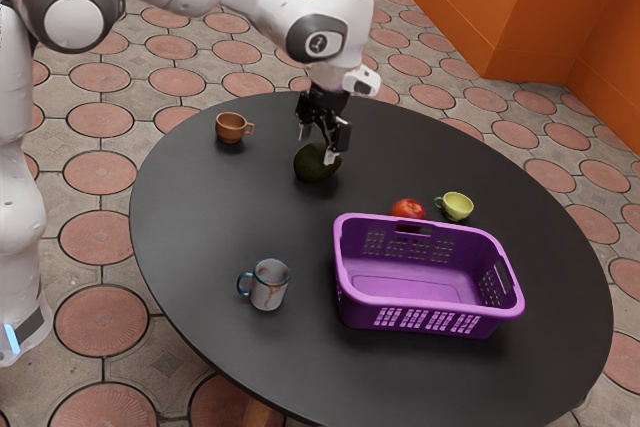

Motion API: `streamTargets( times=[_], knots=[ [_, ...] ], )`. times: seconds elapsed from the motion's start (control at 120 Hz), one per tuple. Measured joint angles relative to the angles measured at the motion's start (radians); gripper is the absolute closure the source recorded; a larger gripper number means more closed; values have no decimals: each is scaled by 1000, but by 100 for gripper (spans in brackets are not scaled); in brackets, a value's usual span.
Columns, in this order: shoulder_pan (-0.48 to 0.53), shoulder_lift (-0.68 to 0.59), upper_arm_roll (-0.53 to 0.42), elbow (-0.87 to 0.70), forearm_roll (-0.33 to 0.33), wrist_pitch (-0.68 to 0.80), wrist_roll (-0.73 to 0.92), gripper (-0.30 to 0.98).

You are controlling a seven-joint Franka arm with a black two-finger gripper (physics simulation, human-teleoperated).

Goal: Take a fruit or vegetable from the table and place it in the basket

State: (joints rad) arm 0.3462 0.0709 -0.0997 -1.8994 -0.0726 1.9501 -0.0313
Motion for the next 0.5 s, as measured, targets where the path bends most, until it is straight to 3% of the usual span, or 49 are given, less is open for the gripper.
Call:
streamTargets(
  times=[0.5],
  knots=[
    [3,23,0,-25,-25,49,2,0]
  ],
)
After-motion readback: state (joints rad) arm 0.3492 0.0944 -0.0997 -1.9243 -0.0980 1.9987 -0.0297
